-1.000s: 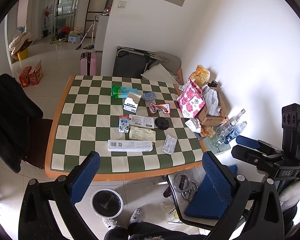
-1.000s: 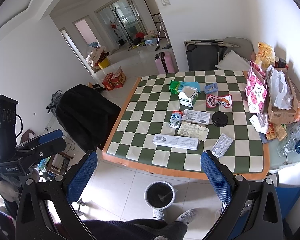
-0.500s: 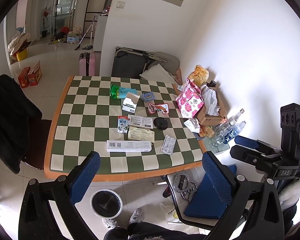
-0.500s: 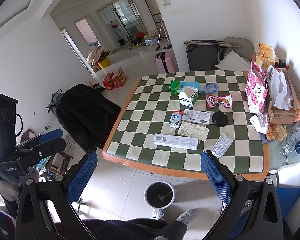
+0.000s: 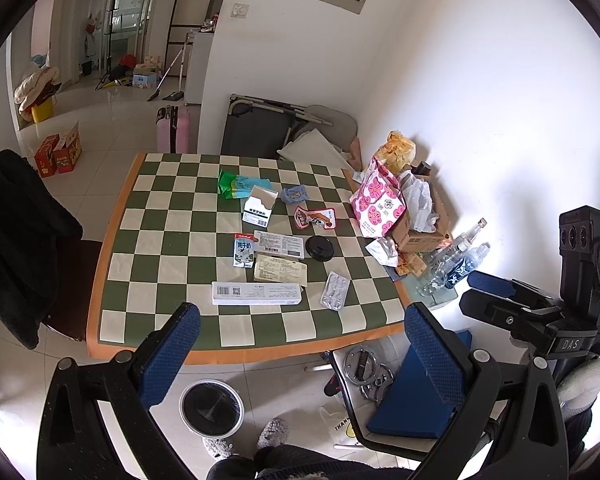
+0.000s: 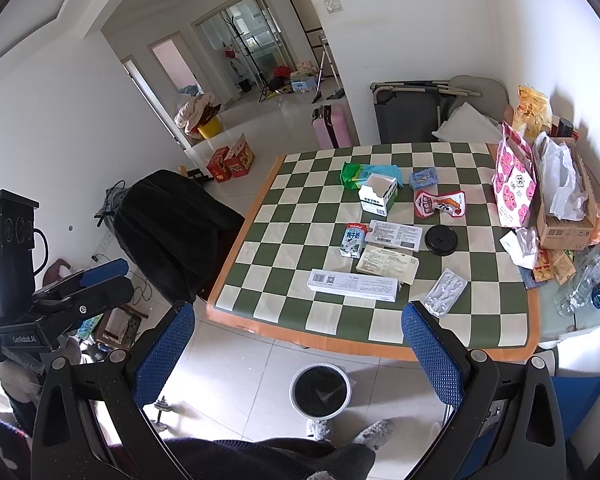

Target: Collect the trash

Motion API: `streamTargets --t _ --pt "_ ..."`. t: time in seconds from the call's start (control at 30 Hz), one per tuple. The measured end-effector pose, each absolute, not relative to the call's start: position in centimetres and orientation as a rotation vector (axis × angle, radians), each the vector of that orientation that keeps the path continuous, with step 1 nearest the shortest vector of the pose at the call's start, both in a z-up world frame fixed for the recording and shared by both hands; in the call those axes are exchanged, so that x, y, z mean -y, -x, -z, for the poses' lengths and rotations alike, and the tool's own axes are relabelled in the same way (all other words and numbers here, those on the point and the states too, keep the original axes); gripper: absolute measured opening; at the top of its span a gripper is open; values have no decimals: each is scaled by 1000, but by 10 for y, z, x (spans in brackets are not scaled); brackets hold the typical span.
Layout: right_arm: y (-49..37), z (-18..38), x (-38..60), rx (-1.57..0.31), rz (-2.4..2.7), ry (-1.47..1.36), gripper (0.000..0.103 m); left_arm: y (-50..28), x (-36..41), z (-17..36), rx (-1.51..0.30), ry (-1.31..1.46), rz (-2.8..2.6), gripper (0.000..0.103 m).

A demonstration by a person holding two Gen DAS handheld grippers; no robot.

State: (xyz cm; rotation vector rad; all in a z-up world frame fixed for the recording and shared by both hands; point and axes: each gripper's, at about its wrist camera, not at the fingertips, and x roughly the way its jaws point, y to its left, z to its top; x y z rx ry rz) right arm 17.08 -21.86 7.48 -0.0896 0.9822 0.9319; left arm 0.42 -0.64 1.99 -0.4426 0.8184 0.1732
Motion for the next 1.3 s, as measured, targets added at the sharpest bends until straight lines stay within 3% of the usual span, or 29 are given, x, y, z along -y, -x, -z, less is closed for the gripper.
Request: streamTargets --t 1.2,1.3 --pt "-155 -87 205 -979 -929 71 103 -15 9 -39 -830 384 -264 103" --pt "-160 -79 201 -972 -805 82 103 -32 6 -14 -875 302 -382 103"
